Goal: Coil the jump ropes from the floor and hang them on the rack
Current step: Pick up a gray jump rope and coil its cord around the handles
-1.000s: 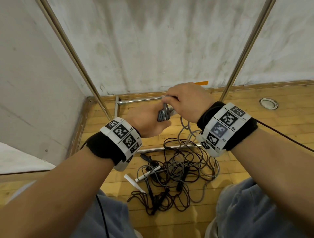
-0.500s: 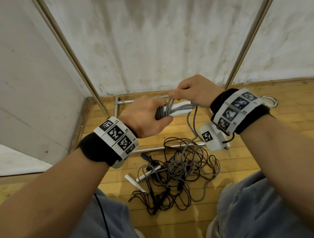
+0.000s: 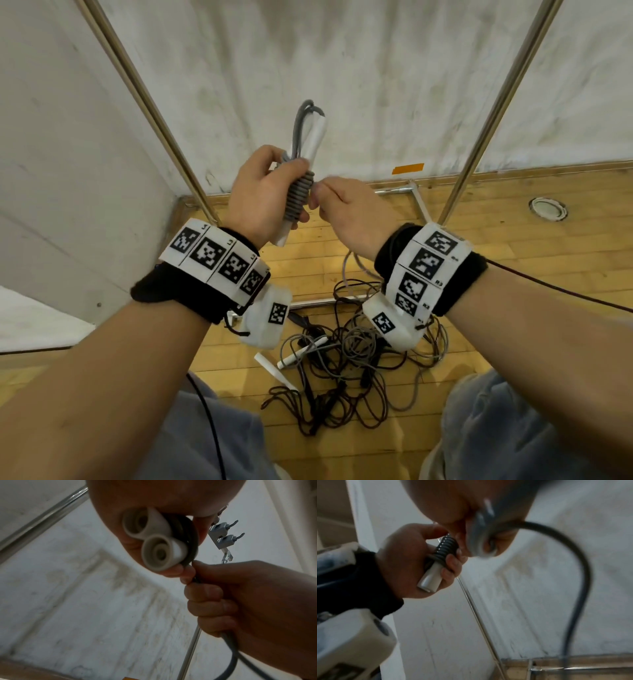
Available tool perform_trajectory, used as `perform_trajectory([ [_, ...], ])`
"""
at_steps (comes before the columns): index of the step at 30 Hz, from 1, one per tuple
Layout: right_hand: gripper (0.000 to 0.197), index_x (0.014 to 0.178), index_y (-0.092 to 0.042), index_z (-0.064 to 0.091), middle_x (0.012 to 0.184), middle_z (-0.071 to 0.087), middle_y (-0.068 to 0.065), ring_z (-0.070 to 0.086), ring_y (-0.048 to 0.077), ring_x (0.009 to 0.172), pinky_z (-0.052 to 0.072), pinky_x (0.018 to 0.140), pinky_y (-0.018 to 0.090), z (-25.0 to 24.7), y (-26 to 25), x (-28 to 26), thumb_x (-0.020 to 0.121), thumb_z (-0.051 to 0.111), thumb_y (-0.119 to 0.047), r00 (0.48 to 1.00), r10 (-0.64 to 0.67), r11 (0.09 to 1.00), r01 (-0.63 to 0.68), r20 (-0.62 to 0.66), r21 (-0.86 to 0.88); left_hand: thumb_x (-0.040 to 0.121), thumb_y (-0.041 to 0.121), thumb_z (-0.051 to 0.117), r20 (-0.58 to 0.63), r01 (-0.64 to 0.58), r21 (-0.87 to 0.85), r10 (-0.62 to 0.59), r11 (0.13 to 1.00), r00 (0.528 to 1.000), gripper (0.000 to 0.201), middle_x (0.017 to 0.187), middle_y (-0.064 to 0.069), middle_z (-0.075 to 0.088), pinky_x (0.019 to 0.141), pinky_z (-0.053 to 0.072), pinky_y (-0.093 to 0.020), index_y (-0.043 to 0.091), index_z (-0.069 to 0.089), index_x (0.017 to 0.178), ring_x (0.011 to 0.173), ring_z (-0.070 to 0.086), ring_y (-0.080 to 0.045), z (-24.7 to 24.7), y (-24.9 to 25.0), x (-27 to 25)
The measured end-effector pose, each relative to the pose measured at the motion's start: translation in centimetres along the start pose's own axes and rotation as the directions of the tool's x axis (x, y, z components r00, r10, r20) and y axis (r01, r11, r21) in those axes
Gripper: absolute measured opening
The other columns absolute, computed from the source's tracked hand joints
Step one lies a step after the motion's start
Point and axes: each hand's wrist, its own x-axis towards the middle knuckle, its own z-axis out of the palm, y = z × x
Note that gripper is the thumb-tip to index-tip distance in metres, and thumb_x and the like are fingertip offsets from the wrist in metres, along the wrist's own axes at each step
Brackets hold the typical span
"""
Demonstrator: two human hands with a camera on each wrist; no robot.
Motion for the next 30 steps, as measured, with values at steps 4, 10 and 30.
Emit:
perform_trajectory([
  [4, 0.035, 0.074, -0.015, 0.055, 0.060, 0.045, -0.006, 0.042, 0.009, 0.055, 0.032, 0.053, 0.021, -1.3, 0.3, 0.2, 0.100, 0.037, -0.029, 0.996, 0.023, 0.993, -0.013, 0.082, -0.121, 0.089, 0.020, 0.058, -0.001, -0.070, 0.030, 0.070, 0.997, 0.998, 0.006, 0.072, -0.013, 0.062, 0.042, 0.044, -0.029, 0.018, 0.054, 0.085, 0.045, 0.056, -0.027, 0.0, 0.1, 0.1],
  [10, 0.041, 0.060, -0.022, 0.046, 0.053, 0.038, -0.007, 0.037, 0.005, 0.045, 0.034, 0.052, 0.018, -2.9, 1.1, 0.2, 0.098, 0.042, -0.037, 0.993, 0.100, 0.986, -0.091, 0.056, -0.142, 0.092, 0.025, 0.059, -0.089, -0.167, 0.363, 0.213, 0.917, 0.973, 0.017, 0.083, -0.011, 0.063, 0.052, 0.054, -0.030, 0.014, 0.055, 0.104, 0.063, 0.064, -0.024, -1.5, -0.6, 1.3],
  [30, 0.028, 0.083, -0.015, 0.064, 0.068, 0.046, -0.011, 0.043, 0.010, 0.066, 0.028, 0.062, 0.024, -4.5, 1.5, 0.2, 0.096, 0.047, -0.034, 0.981, -0.159, 0.857, 0.192, 0.109, -0.478, 0.080, 0.062, 0.057, 0.451, -0.402, 0.784, 0.010, 0.473, 0.892, 0.035, 0.066, 0.008, 0.055, 0.056, 0.043, -0.031, 0.030, 0.045, 0.073, 0.062, 0.054, -0.013, 2.5, -3.5, -1.4],
])
